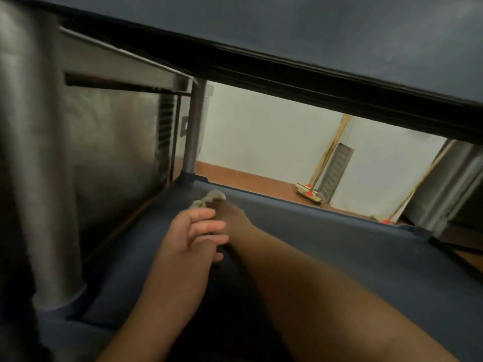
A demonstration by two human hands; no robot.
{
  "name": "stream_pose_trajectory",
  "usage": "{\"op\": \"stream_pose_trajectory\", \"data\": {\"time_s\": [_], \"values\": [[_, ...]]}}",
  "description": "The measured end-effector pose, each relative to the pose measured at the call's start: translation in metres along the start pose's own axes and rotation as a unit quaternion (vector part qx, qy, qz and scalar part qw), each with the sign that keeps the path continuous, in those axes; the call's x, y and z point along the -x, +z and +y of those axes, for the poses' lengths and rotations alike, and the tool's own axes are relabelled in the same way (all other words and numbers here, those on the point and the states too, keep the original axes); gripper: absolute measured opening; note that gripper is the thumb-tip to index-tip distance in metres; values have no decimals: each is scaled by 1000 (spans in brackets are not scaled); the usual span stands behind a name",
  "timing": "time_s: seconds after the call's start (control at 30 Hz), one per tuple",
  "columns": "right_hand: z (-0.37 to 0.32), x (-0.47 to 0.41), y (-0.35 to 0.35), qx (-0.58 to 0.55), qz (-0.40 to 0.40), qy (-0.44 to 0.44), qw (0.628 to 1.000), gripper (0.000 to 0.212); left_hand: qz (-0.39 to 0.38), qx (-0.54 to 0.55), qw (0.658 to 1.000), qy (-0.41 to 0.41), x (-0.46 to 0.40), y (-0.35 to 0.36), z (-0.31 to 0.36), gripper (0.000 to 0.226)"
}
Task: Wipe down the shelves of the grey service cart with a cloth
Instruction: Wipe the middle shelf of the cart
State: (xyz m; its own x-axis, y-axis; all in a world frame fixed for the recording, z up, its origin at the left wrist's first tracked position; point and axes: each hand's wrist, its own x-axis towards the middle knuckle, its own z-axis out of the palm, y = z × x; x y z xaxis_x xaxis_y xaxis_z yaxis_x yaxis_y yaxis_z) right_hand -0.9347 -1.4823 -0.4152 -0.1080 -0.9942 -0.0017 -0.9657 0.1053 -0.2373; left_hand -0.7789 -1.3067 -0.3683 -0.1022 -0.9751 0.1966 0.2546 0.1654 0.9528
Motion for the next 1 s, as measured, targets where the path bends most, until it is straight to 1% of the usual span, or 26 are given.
{"op": "stream_pose_trajectory", "data": {"time_s": [0.03,0.07,0.1,0.13,0.17,0.2,0.27,0.4,0.47,0.5,0.57,0.63,0.7,0.77,0.9,0.93,1.0], "values": [[23,-7,0,41,-20,9,999,13,-2,2,1000,-3,2,10,-2,37],[40,-12,-2,41,-10,20,999,15,-4,7,1000,-5,4,20,-4,35],[58,-5,-13,30,-17,47,998,26,-6,14,1000,-7,5,30,-5,34],[76,4,-25,18,-29,82,996,42,-8,17,1000,-7,7,41,-5,33],[95,15,-37,0,-48,99,994,55,-9,17,1000,-8,7,52,-6,34],[110,26,-50,-3,-60,105,993,64,-12,17,1000,-9,7,63,-6,34],[148,41,-65,-3,-43,125,991,67,-22,15,1000,-7,6,86,-7,34],[222,74,-98,-7,-38,145,989,69,-50,14,999,1,3,130,-8,35],[266,91,-109,-22,-18,187,982,67,-66,18,998,3,4,150,-10,37],[286,98,-113,-26,0,209,978,63,-71,19,997,2,5,160,-12,37],[335,114,-114,-36,45,224,973,53,-80,14,997,-9,9,180,-17,34],[377,134,-116,-68,93,247,962,51,-85,7,996,-21,10,195,-24,33],[409,153,-122,-74,127,266,953,50,-85,2,996,-30,10,205,-31,33],[433,169,-130,-68,139,288,945,46,-87,4,996,-35,11,210,-37,34],[469,189,-143,-60,131,341,929,40,-81,1,996,-35,11,207,-48,38],[474,192,-144,-57,146,343,926,36,-79,5,996,-36,10,204,-49,38],[481,196,-146,-84,174,346,918,27,-80,12,996,-36,11,199,-50,37]]}}
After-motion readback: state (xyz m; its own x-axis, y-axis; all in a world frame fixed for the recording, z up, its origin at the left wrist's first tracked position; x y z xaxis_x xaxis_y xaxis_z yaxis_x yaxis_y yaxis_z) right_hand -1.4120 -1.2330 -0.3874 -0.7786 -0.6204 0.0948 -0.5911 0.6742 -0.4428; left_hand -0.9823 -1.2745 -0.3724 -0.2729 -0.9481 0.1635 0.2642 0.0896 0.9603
